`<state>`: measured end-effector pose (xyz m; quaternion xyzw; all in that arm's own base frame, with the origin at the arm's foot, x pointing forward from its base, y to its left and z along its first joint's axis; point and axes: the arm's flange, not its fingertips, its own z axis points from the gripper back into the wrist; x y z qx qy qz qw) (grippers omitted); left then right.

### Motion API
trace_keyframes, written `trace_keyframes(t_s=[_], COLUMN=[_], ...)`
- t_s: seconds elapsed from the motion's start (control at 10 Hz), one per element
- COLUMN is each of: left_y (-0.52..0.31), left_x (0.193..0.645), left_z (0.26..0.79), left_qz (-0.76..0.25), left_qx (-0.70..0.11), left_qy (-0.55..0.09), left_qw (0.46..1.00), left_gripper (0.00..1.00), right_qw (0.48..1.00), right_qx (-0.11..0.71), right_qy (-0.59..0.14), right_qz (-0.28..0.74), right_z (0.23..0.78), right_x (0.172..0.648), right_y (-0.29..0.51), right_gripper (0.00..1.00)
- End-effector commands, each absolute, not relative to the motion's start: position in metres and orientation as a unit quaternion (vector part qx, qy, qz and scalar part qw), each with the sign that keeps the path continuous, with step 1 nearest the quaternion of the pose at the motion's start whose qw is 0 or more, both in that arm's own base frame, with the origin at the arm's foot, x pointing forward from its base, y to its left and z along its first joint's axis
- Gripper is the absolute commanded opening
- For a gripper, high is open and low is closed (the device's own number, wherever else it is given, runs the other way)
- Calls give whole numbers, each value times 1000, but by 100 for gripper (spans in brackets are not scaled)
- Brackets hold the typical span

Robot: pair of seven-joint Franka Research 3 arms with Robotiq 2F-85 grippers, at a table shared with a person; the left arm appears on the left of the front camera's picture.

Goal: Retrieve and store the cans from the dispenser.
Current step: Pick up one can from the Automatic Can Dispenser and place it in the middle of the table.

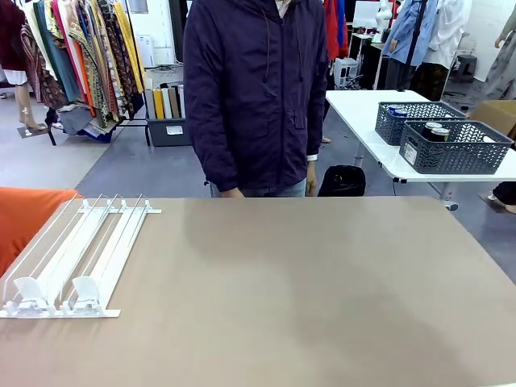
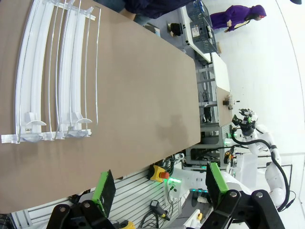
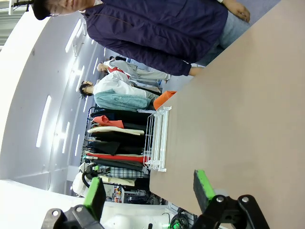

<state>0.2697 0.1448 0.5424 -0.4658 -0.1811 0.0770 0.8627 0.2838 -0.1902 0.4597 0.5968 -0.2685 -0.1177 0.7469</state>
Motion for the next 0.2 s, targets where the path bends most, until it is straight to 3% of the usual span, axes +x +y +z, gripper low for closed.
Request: trace_keyframes(t_s=[0.0,0.1], left_y=[143,143], left_x=[270,270], left_z=[543,543], left_qz=[73,73], left_qx=[-472,-472], left_qy=[-185,-185], left_qw=[859,859], left_gripper=[100,100], right_qw=[741,741], right_qx=[601,601], right_qy=[-274,-274], right_qz=[-117,-117], right_z=[463,463], right_x=[284,284], right_y=[-189,-189], right_gripper=[100,100])
